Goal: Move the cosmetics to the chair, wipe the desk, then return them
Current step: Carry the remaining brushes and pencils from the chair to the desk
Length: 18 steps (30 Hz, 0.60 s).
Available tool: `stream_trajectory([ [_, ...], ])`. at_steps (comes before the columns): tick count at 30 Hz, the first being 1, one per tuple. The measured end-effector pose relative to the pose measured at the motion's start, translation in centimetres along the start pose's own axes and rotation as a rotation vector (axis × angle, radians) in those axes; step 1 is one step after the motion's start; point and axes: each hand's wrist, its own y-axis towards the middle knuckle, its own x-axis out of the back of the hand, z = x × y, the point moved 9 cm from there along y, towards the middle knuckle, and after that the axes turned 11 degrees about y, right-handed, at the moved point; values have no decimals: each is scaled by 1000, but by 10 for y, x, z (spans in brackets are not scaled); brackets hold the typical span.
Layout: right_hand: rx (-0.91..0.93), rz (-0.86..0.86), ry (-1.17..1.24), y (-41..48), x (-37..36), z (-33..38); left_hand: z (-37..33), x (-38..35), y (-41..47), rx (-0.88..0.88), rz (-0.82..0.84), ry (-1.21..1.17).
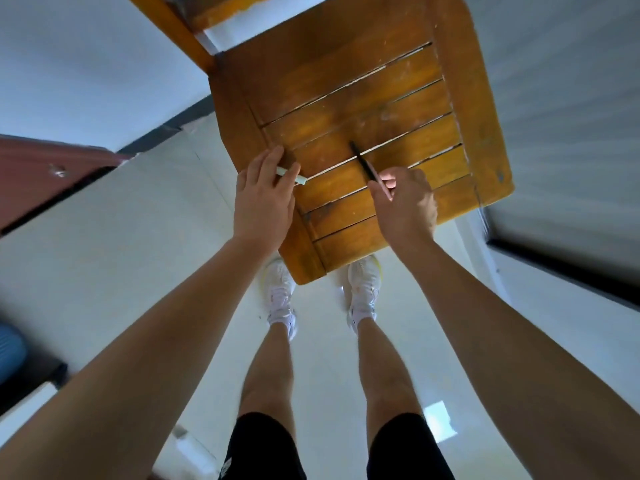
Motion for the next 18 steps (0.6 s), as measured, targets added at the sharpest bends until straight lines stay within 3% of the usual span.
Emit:
stream_trajectory([
  [4,-26,48,-21,8,2,0,3,5,-3,-24,-83,-86],
  [10,-50,140,-101,20,-3,4,8,5,-2,-3,-77,-118],
  [18,12,137,-169,7,-9,17,10,19,-3,12,-61,-117],
])
